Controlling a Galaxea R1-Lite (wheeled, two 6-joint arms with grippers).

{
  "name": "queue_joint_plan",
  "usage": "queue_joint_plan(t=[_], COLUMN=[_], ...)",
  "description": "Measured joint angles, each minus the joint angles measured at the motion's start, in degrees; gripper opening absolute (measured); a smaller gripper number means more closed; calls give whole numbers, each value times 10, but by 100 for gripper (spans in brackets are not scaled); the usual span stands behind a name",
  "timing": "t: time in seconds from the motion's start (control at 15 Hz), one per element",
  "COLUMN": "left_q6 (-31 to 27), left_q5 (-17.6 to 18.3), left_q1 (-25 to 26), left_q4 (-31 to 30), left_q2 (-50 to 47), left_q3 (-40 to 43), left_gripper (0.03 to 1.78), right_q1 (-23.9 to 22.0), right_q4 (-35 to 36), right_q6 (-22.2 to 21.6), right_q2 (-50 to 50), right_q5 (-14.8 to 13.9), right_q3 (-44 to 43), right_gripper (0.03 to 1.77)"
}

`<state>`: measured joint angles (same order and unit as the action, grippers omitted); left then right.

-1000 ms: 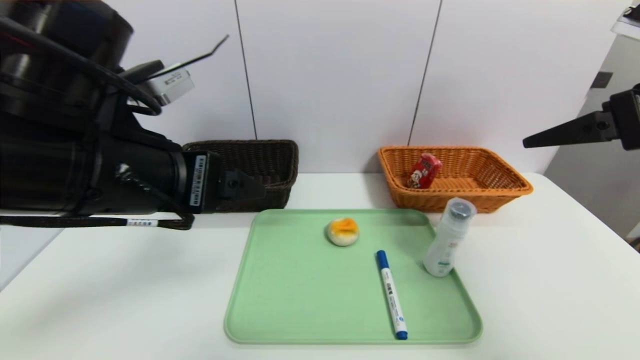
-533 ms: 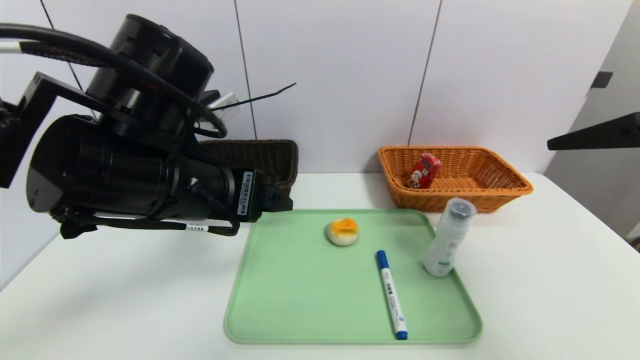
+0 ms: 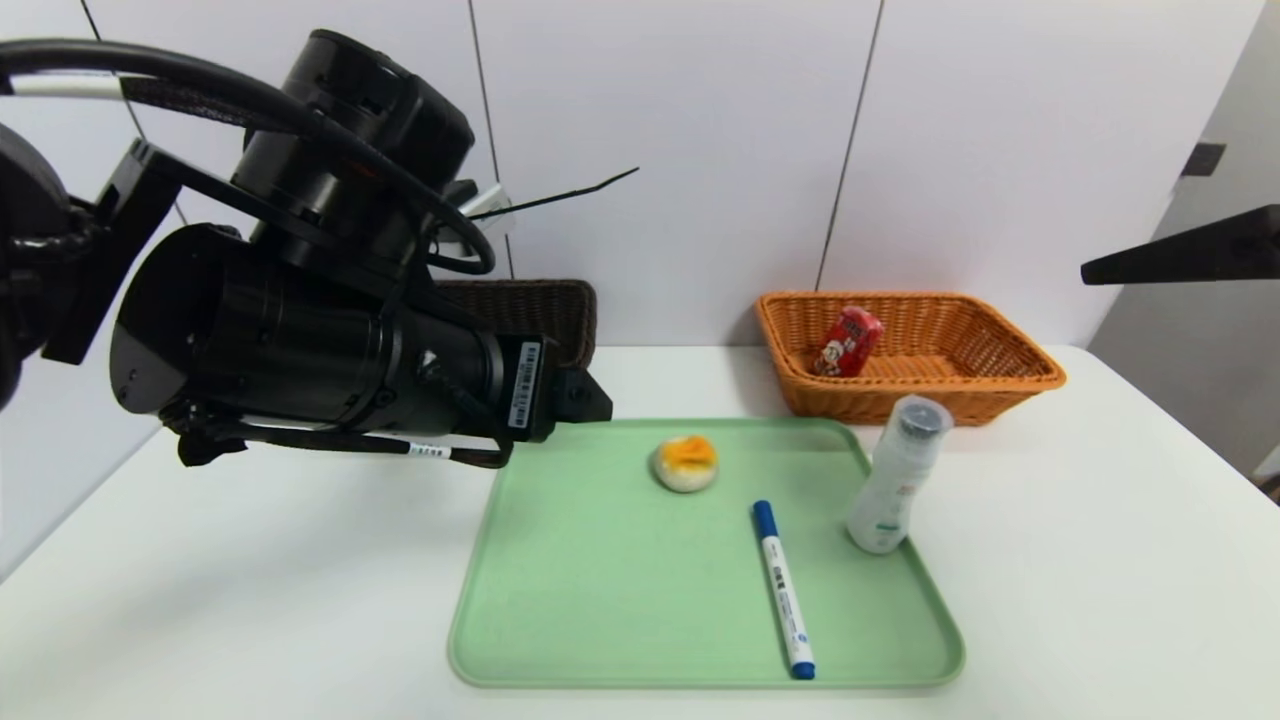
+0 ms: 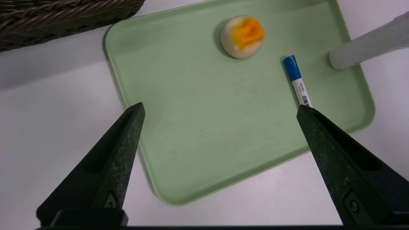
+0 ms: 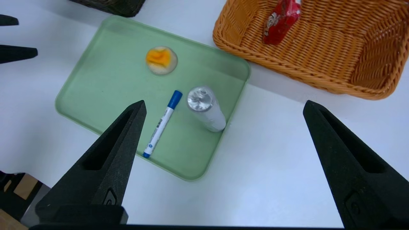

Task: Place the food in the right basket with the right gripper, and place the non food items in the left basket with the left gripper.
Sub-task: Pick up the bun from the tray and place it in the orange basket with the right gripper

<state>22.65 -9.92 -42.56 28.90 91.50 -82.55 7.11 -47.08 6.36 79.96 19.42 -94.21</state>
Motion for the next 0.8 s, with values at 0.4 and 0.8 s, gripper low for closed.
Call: queue_joint_plan(t=[0.4, 0.8], left_q6=[-2, -25], left_q5=[-1, -2], left_q1=[-2, -2], left_q4=[15, 60], left_q2=[-16, -59], left_q3=[0, -2], left_gripper=[169, 169], right_q1=[136, 258], right_q4=[-1, 12], right_q6=[-1, 5], right_q2=[99, 224], right_q5=[-10, -69], right_q3=[-81, -158], right_gripper=[169, 169])
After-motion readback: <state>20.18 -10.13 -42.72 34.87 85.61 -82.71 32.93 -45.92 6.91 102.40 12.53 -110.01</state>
